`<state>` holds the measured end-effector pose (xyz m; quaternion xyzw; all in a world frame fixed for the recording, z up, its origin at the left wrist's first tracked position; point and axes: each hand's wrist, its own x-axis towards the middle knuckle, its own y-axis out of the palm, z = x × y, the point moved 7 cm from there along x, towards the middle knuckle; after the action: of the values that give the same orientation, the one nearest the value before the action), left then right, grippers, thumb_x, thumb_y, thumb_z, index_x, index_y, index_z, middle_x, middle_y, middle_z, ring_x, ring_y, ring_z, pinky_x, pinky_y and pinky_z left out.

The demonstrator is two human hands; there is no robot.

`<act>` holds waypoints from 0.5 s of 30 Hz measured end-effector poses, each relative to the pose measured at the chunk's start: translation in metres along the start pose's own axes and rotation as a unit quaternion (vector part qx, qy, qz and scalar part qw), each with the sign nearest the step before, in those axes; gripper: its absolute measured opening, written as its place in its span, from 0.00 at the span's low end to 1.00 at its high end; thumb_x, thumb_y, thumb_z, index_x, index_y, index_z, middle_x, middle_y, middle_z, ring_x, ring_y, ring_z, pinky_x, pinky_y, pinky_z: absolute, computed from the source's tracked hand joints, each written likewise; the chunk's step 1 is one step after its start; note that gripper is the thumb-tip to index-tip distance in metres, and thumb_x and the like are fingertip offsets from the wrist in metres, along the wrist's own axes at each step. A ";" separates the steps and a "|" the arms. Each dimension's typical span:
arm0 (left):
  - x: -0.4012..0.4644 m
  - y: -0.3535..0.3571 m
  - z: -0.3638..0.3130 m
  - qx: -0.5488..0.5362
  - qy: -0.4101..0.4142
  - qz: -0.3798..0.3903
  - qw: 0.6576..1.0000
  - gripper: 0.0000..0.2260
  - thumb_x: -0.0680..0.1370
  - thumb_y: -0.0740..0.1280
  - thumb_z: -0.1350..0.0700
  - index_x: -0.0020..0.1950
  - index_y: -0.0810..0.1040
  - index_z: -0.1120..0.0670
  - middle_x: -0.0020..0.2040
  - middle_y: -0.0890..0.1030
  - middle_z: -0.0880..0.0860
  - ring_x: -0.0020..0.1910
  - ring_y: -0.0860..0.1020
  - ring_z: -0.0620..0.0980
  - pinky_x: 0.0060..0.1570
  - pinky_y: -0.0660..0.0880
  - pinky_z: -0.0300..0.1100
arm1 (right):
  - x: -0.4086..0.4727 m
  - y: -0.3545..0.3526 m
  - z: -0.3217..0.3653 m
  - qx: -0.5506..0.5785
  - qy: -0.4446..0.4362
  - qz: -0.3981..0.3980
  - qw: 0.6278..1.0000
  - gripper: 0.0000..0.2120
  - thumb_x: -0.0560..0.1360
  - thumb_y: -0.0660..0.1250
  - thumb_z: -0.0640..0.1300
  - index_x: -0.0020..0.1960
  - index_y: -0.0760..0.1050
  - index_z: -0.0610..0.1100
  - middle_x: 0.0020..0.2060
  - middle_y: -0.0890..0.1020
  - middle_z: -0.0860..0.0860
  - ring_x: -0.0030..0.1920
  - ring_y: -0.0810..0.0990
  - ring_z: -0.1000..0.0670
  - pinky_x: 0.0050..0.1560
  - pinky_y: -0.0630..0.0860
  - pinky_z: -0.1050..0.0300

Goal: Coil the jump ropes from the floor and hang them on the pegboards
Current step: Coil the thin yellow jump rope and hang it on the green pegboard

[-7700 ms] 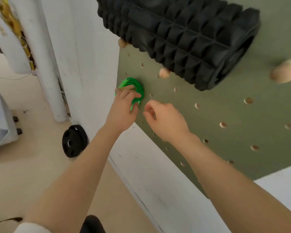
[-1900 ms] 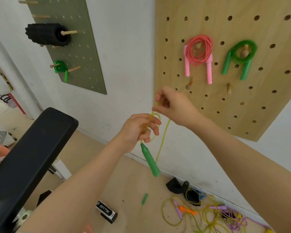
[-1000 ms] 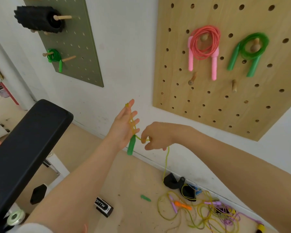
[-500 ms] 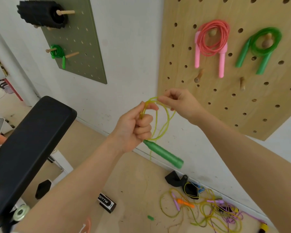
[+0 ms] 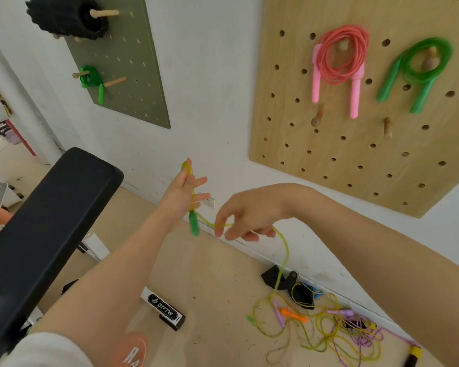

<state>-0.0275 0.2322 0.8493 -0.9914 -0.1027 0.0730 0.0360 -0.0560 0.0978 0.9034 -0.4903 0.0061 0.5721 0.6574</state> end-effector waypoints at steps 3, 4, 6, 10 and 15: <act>-0.006 0.003 0.008 0.028 -0.010 0.051 0.998 0.20 0.83 0.53 0.51 0.74 0.54 0.39 0.65 0.74 0.42 0.44 0.81 0.56 0.60 0.74 0.50 | -0.014 -0.035 0.023 0.054 -0.133 -0.166 0.976 0.08 0.77 0.63 0.41 0.46 0.79 0.38 0.25 0.71 0.56 0.25 0.68 0.59 0.29 0.72 0.65; -0.011 0.009 0.006 0.036 -0.005 0.079 0.996 0.20 0.83 0.53 0.49 0.74 0.56 0.38 0.61 0.79 0.45 0.38 0.79 0.61 0.58 0.75 0.50 | -0.018 -0.048 0.022 0.088 -0.154 -0.232 0.956 0.07 0.77 0.64 0.40 0.43 0.79 0.40 0.24 0.73 0.58 0.25 0.68 0.60 0.29 0.71 0.66; -0.025 0.022 -0.005 0.011 0.009 0.132 0.991 0.18 0.82 0.51 0.46 0.73 0.58 0.38 0.53 0.83 0.53 0.23 0.65 0.54 0.57 0.76 0.48 | -0.026 -0.074 0.005 0.160 -0.162 -0.370 0.901 0.07 0.76 0.65 0.40 0.40 0.79 0.43 0.27 0.76 0.57 0.25 0.68 0.60 0.28 0.69 0.68; -0.057 0.054 -0.039 -0.157 0.025 0.267 0.951 0.20 0.79 0.47 0.43 0.69 0.66 0.44 0.41 0.84 0.56 0.16 0.56 0.41 0.37 0.76 0.39 | -0.028 -0.095 -0.052 0.241 -0.087 -0.492 0.832 0.09 0.74 0.69 0.44 0.42 0.79 0.38 0.33 0.76 0.47 0.33 0.72 0.57 0.40 0.74 0.59; -0.064 0.072 -0.074 -0.258 0.062 0.302 0.916 0.17 0.78 0.52 0.53 0.60 0.73 0.57 0.25 0.76 0.49 0.17 0.51 0.43 0.23 0.66 0.33 | -0.004 -0.061 -0.077 0.269 -0.053 -0.394 0.877 0.15 0.78 0.62 0.49 0.38 0.78 0.42 0.28 0.71 0.53 0.31 0.70 0.57 0.43 0.74 0.59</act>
<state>-0.0636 0.1441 0.9251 -0.9526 0.1891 -0.0103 -0.2381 0.0310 0.0529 0.9047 -0.2255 -0.0693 0.2670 0.9344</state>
